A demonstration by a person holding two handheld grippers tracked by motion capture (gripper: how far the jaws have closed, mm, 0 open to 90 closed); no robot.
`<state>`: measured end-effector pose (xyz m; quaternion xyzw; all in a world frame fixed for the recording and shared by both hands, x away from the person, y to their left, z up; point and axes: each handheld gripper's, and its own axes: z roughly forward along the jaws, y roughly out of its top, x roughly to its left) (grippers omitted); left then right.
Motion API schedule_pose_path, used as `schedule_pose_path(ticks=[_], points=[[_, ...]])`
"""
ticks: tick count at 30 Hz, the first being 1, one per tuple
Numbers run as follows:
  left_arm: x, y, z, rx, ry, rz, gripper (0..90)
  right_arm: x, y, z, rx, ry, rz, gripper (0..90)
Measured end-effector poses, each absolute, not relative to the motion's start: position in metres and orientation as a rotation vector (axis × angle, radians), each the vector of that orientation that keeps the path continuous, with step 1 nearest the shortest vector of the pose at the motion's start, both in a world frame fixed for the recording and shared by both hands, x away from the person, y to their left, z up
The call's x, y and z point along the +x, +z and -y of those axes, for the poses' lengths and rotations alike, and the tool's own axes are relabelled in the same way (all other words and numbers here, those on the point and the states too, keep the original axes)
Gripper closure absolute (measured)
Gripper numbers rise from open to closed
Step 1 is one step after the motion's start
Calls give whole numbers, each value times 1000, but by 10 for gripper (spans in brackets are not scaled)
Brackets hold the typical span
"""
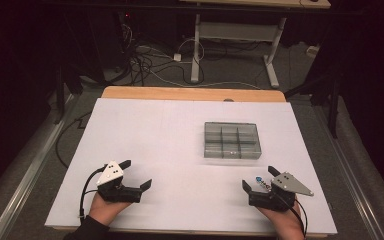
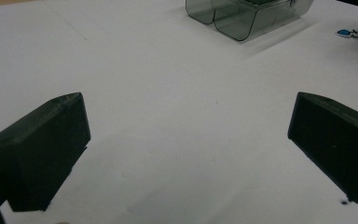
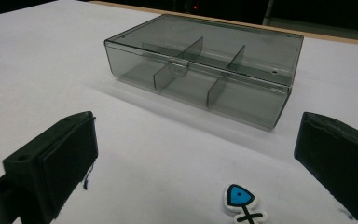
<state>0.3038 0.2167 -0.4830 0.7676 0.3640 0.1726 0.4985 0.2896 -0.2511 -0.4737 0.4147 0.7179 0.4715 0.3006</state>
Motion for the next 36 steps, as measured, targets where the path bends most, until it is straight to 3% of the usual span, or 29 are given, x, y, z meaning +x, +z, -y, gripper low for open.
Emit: schedule_pose_path(ticks=[36], points=[[308,-481,-217,1881,378,-880,0,287,-473,268,1140,1232,-1890,2]])
